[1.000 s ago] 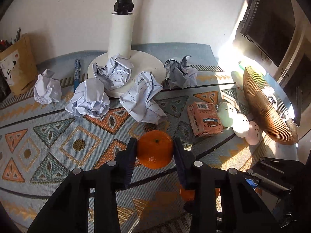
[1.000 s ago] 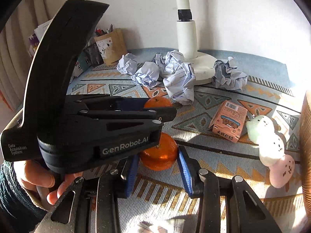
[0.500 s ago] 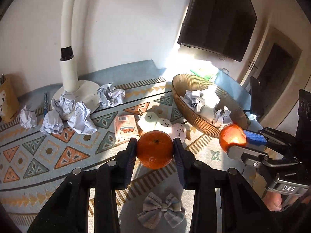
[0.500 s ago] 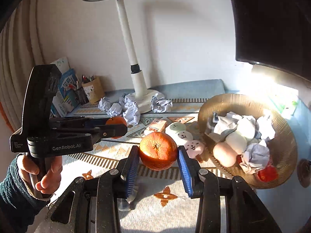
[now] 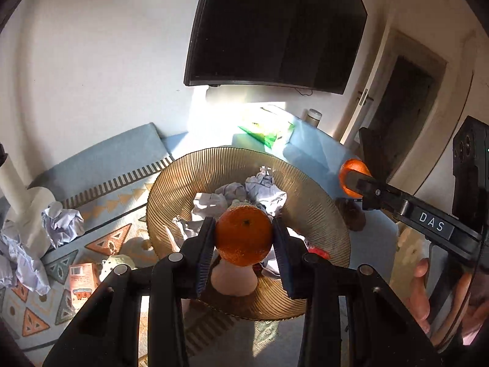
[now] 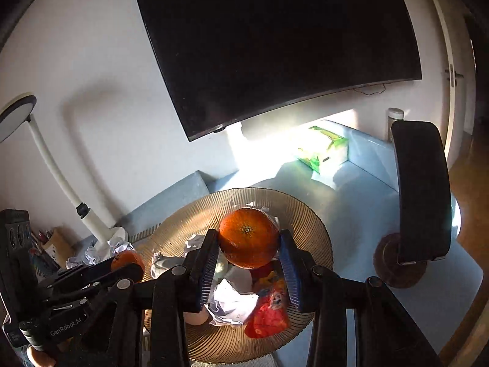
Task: Organize objects
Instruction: 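Carry both oranges over the golden bowl and open both tools, then bring both empty tools back to the rug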
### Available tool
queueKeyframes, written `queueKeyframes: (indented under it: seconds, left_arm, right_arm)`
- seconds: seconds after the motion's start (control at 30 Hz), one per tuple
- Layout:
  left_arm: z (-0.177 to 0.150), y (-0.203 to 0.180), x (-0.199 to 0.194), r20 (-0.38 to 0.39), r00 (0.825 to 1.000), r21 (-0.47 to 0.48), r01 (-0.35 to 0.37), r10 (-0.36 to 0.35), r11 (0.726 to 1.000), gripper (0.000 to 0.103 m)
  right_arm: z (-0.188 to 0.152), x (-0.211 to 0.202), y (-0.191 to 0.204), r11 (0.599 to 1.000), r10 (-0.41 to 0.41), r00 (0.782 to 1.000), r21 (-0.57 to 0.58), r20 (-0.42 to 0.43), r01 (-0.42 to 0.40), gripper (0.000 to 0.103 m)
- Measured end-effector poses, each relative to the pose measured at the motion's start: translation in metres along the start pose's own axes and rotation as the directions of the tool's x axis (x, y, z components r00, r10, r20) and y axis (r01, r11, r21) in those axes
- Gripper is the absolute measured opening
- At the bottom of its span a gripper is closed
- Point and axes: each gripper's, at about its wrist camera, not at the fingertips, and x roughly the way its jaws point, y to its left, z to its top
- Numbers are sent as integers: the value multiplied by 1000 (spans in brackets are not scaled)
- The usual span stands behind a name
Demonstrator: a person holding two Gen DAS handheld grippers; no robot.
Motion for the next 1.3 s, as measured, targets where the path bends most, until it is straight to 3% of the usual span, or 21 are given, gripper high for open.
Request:
queueKeyframes:
  seconds: [0.07, 0.1, 0.17, 0.2, 0.23, 0.3, 0.43, 0.57, 0.63, 0.7, 0.8, 0.9, 1.0, 1.07, 1.2, 1.3]
  left_arm:
    - [-2, -3, 12, -26, 1000, -9, 5, -5, 1000, 41]
    - [-3, -4, 15, -41, 999, -12, 13, -14, 1000, 51]
    - [-4, -6, 18, -66, 997, 4, 29, -28, 1000, 54]
    - [-5, -7, 16, -74, 997, 17, 13, -12, 1000, 65]
    - [-7, -6, 12, -58, 998, 25, -10, 11, 1000, 76]
    - [-12, -6, -4, -1, 999, 26, -34, 34, 999, 82]
    - [-27, -4, -34, 37, 999, 22, -34, 33, 999, 84]
    - [-45, 7, -76, 89, 994, 9, -69, 68, 998, 84]
    - [-54, 20, -100, 113, 989, -23, -93, 95, 995, 84]
    - [-66, 37, -125, 130, 981, -74, -136, 145, 988, 88]
    - [-99, 76, -163, 155, 952, -196, -231, 263, 953, 102]
    - [-137, 124, -180, 106, 923, -322, -320, 370, 891, 102]
    - [-171, 165, -186, 28, 853, -393, -470, 521, 790, 102]
    - [-186, 184, -187, -2, 824, -418, -516, 567, 748, 102]
    - [-200, 200, -183, -15, 813, -440, -528, 581, 727, 102]
    - [-203, 199, -184, -9, 826, -439, -509, 563, 740, 102]
  right_arm:
    - [-3, 14, -9, 1000, -27, 999, 11, -34, 27, 39]
    - [-5, 20, -10, 999, -29, 998, 13, -50, 29, 39]
    - [-8, 28, -11, 1000, -27, 997, 12, -71, 28, 40]
    - [-10, 29, -10, 1000, -28, 997, 9, -74, 29, 40]
    - [-12, 29, -9, 1000, -29, 997, 3, -72, 30, 42]
    - [-15, 26, -4, 1000, -25, 998, -11, -62, 25, 52]
    - [-22, 9, 20, 998, 3, 1000, -63, -28, -5, 56]
    - [-29, -16, 64, 986, 100, 995, -135, -9, -100, 57]
    - [-33, -28, 88, 975, 149, 989, -167, -3, -148, 66]
    - [-41, -39, 115, 961, 196, 981, -204, 13, -189, 69]
    - [-62, -48, 153, 916, 300, 954, -277, -4, -290, 69]
    - [-95, -38, 192, 865, 351, 933, -353, -81, -357, 74]
    - [-127, -13, 217, 841, 335, 931, -399, -146, -365, 77]
    - [-145, 6, 227, 830, 322, 929, -418, -181, -369, 77]
    - [-168, 40, 231, 838, 297, 921, -395, -250, -378, 77]
    - [-174, 53, 225, 857, 278, 919, -359, -281, -369, 77]
